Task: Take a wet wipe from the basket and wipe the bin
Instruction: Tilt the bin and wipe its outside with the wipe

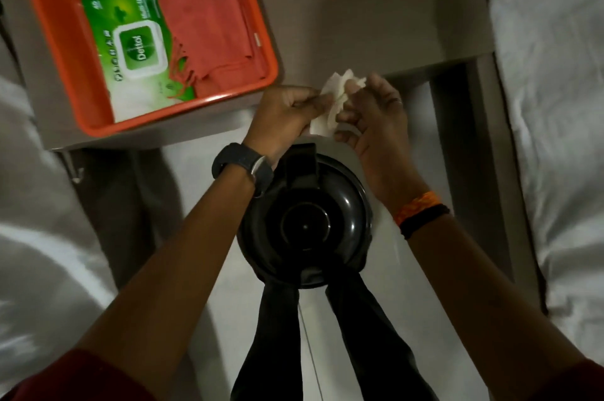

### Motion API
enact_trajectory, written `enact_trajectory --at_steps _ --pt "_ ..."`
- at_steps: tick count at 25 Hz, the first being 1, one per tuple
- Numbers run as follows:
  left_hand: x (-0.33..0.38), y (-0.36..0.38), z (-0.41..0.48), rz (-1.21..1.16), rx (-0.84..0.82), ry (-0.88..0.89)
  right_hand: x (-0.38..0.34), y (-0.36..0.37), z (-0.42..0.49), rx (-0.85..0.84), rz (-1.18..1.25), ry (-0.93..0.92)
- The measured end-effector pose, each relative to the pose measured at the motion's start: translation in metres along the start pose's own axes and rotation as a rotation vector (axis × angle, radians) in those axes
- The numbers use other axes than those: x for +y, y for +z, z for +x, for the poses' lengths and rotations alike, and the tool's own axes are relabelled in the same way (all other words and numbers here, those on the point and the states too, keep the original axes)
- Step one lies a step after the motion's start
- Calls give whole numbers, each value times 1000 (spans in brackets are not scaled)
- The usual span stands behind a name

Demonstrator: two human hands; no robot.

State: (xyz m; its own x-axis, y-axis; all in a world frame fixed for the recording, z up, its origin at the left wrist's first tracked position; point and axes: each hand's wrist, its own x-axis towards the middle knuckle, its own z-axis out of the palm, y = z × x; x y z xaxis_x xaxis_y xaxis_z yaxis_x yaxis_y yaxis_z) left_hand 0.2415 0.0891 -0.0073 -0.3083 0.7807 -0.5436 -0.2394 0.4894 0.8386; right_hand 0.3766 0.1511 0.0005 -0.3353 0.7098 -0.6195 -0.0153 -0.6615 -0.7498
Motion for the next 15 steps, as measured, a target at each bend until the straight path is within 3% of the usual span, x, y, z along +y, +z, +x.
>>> enact_trajectory --at_steps 4,7,9,11,13,15 --pt "-25 39 0 -127 18 -114 18 -30 5 39 -108 16" --pt "-45 52 8 -116 185 -198 25 -60 12 91 -48 129" --pt "-62 53 19 108 366 -181 31 -81 18 128 -24 176" --pt "-75 56 33 415 410 -24 39 -101 25 186 -27 169" --pt "-83 66 46 702 101 139 47 -119 29 234 -35 131" --pt "-95 87 54 1162 -389 153 54 -138 34 274 -107 87"
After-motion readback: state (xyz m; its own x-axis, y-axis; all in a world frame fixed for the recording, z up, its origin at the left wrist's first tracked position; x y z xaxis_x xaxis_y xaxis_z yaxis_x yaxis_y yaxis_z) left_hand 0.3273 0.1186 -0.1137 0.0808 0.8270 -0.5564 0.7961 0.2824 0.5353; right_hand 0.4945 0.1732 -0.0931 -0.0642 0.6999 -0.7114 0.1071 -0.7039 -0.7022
